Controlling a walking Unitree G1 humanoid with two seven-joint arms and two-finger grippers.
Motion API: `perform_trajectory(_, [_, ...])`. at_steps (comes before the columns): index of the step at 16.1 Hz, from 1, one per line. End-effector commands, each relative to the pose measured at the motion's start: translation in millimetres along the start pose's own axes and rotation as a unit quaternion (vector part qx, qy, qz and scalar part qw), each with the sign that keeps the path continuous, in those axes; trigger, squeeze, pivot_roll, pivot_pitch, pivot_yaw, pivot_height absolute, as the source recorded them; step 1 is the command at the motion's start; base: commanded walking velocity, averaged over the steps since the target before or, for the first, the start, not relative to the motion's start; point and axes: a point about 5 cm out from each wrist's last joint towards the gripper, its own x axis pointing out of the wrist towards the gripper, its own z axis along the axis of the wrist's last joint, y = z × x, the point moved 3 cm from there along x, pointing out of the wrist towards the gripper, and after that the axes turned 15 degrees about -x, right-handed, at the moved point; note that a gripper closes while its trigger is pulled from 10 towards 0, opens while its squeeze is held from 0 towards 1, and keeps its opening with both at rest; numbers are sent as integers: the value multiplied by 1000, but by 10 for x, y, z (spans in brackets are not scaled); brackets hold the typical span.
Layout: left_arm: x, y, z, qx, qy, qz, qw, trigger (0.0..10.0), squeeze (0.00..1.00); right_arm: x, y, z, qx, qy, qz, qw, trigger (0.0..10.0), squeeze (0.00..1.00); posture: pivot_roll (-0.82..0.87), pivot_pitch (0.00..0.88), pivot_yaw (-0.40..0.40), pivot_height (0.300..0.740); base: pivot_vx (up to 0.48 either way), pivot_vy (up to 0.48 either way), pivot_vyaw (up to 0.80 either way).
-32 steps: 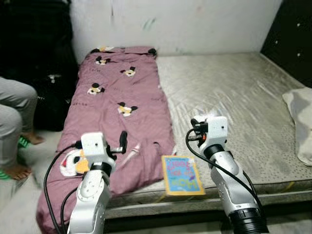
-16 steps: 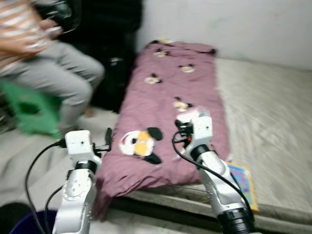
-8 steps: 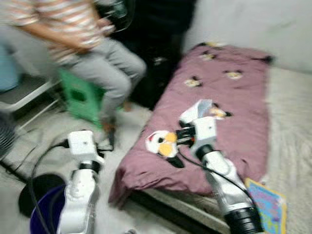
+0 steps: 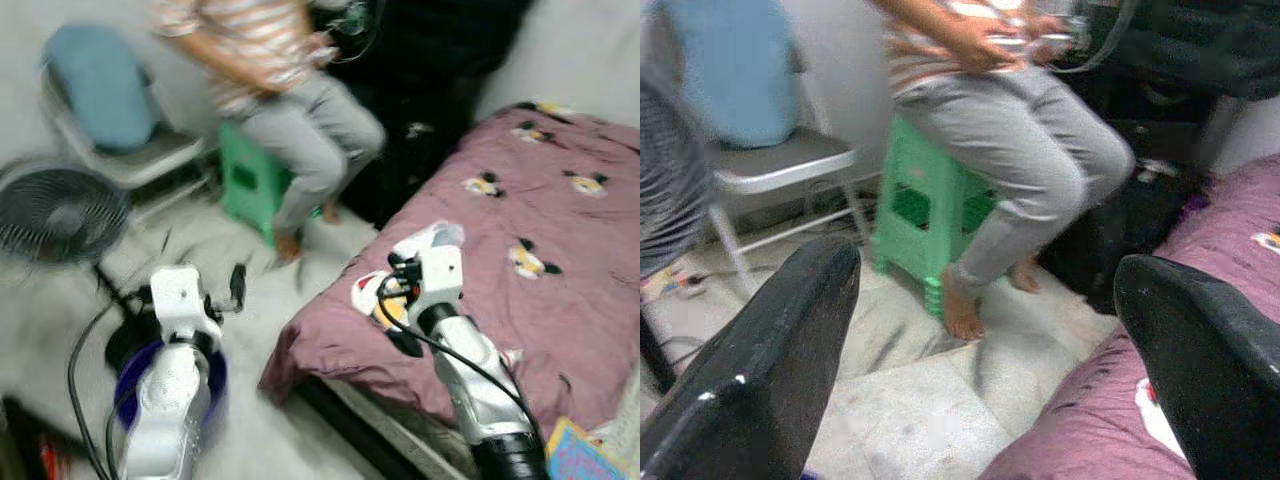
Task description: Clean up the room
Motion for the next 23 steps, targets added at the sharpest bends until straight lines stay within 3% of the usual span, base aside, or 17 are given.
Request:
perform_trajectory(1, [-3,27,10,3,0,7,1000,10000,0,37,30,92,-3,-13,3,1000,10000,0,1,17,-15,740,0,0,800])
perform_trajectory(8, [19,-1,29,7,0,4,1000,10000,0,71,62,117,-2,-15,5,1000,10000,0,8,17,-12,740,0,0,446])
perform_trajectory(14, [5,57,192,28,-14,23,999,10000,0,89,115,305,-11,-40,9,999,10000,0,47,91,-14,740,0,0,263])
perform_trajectory(16, [-45,66,177,30,-13,25,999,10000,0,103,207,366,-12,-50,23,998,10000,0,41,97,-18,740,0,0,788])
perform_trajectory(20, [-60,89,49,36,15,35,999,10000,0,122,236,367,-11,-48,25,998,10000,0,36,71,-22,740,0,0,789])
perform_trajectory(23, [-53,-6,-43,30,29,17,999,10000,0,97,232,318,-11,-41,22,999,10000,0,30,47,-17,740,0,0,788])
